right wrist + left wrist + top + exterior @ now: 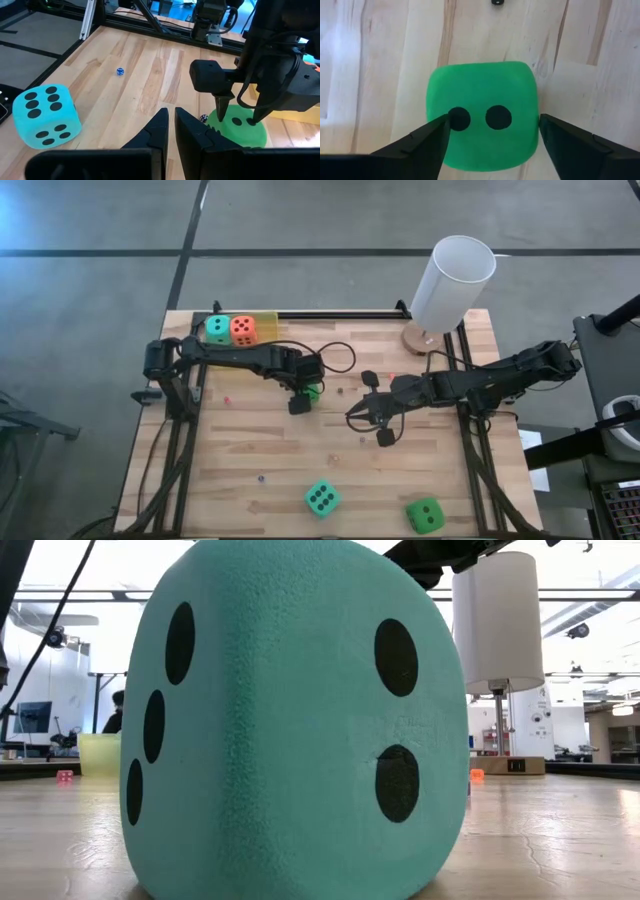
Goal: Pick & Place Dice
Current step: Put the top green large die into the yellow bin
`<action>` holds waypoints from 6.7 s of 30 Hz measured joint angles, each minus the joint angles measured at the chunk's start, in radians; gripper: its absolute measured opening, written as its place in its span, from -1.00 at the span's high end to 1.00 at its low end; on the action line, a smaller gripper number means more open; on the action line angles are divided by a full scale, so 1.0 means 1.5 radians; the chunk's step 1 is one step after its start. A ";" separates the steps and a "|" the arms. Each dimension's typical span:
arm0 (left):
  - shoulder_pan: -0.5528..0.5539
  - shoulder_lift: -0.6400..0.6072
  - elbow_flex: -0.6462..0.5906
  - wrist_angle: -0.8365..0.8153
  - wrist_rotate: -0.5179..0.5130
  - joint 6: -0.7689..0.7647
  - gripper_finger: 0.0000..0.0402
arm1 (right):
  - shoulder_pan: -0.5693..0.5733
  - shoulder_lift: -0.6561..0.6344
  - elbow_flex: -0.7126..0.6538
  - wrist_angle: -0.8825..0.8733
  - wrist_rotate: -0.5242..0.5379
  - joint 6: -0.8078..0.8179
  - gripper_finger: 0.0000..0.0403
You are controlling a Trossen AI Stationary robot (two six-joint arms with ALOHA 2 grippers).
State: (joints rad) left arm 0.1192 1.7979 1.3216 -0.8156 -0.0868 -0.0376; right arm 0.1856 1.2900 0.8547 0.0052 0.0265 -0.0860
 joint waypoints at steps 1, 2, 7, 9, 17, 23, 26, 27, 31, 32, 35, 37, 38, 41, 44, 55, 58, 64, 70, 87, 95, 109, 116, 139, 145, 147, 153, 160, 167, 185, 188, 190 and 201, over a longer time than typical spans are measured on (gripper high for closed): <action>0.001 0.000 0.000 0.000 0.000 0.000 -0.63 | 0.000 0.000 0.000 0.000 0.000 0.000 0.86; 0.001 0.000 0.000 0.000 -0.002 0.000 -0.68 | 0.000 0.000 0.000 0.000 0.000 0.000 0.86; 0.003 0.000 -0.002 0.000 -0.023 -0.015 -0.93 | 0.000 0.000 0.000 0.000 0.000 0.000 0.86; 0.003 0.000 -0.002 0.000 -0.027 -0.015 -0.98 | 0.000 0.000 0.000 0.000 0.000 0.000 0.86; 0.005 -0.001 -0.023 0.010 -0.026 -0.013 -0.98 | 0.000 0.000 0.000 0.000 0.000 0.000 0.86; 0.017 -0.005 -0.046 0.028 0.015 -0.026 -0.99 | 0.000 0.000 0.000 0.000 0.000 0.000 0.86; 0.017 -0.004 -0.048 0.029 0.019 -0.025 -0.99 | 0.000 0.000 0.000 0.000 0.000 0.000 0.86; 0.017 -0.004 -0.048 0.030 0.019 -0.025 -0.99 | 0.000 0.000 0.000 0.000 0.000 0.000 0.86; 0.017 -0.004 -0.048 0.033 0.021 -0.025 -0.99 | 0.000 0.000 0.000 0.000 0.000 0.000 0.86; 0.017 -0.004 -0.048 0.034 0.021 -0.025 -0.99 | 0.000 0.000 0.000 0.000 0.000 0.000 0.86; 0.017 -0.003 -0.049 0.037 0.018 -0.025 -0.95 | 0.000 0.000 0.000 0.000 0.000 0.000 0.86; 0.017 -0.003 -0.049 0.038 0.018 -0.025 -0.90 | 0.000 0.000 0.000 0.000 0.000 0.000 0.86; 0.017 -0.003 -0.049 0.038 0.018 -0.025 -0.88 | 0.000 0.000 0.000 0.000 0.000 0.000 0.86; 0.017 -0.003 -0.049 0.038 0.018 -0.025 -0.80 | 0.000 0.000 0.000 0.000 0.000 0.000 0.86; 0.016 -0.002 -0.049 0.039 0.016 -0.025 -0.74 | 0.000 0.000 0.000 0.000 0.000 0.000 0.86; 0.016 -0.002 -0.049 0.039 0.016 -0.025 -0.75 | 0.000 0.000 0.000 0.000 0.000 0.000 0.86; 0.016 -0.002 -0.049 0.039 0.016 -0.025 -0.73 | 0.000 0.000 0.000 0.000 0.000 0.000 0.86; 0.016 -0.002 -0.049 0.039 0.016 -0.026 -0.76 | 0.000 0.000 0.000 0.000 0.000 0.000 0.86; 0.016 -0.002 -0.049 0.041 0.015 -0.026 -0.78 | 0.000 0.000 0.000 0.000 0.000 0.000 0.86; 0.016 -0.002 -0.049 0.046 0.008 -0.043 -0.73 | 0.000 0.000 0.000 0.000 0.000 0.000 0.86; 0.016 -0.004 -0.049 0.044 0.006 -0.045 -0.74 | 0.000 0.000 0.000 0.000 0.000 0.000 0.86; 0.020 -0.072 -0.050 0.032 0.002 -0.043 -0.76 | 0.000 0.000 0.000 0.000 0.000 0.000 0.86; 0.036 -0.110 -0.050 0.016 -0.026 -0.061 -0.77 | 0.000 0.000 0.000 0.000 0.000 0.000 0.86; 0.243 -0.243 -0.057 -0.088 -0.172 -0.246 -0.79 | 0.000 0.000 0.000 0.000 0.000 0.000 0.86; 0.291 -0.212 -0.057 -0.076 -0.174 -0.305 -0.77 | 0.000 0.000 0.000 0.000 0.000 0.000 0.86; 0.300 -0.200 -0.057 -0.069 -0.175 -0.314 -0.77 | 0.000 0.000 0.000 0.000 0.000 0.000 0.86; 0.324 -0.168 -0.057 -0.045 -0.182 -0.343 -0.79 | 0.000 0.000 0.000 0.000 0.000 0.000 0.86; 0.336 -0.142 -0.057 -0.027 -0.193 -0.377 -0.79 | 0.000 0.000 0.000 0.000 0.000 0.000 0.86; 0.340 -0.128 -0.057 -0.011 -0.203 -0.418 -0.82 | 0.000 0.000 0.000 0.000 0.000 0.000 0.86; 0.343 -0.127 -0.057 -0.039 -0.224 -0.487 -0.83 | 0.000 0.000 0.000 0.000 0.000 0.000 0.86; 0.343 -0.127 -0.058 -0.038 -0.225 -0.487 -0.84 | 0.000 0.000 0.000 0.000 0.000 0.000 0.86; 0.343 -0.127 -0.065 -0.029 -0.227 -0.487 -0.87 | 0.000 0.000 0.000 0.000 0.000 0.000 0.86; 0.347 -0.128 -0.090 0.001 -0.224 -0.506 -0.99 | 0.000 0.000 0.000 0.000 0.000 0.000 0.86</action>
State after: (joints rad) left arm 0.6392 1.6054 1.1870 -0.8137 -0.4235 -0.7965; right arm 0.1856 1.2903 0.8547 0.0051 0.0265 -0.0860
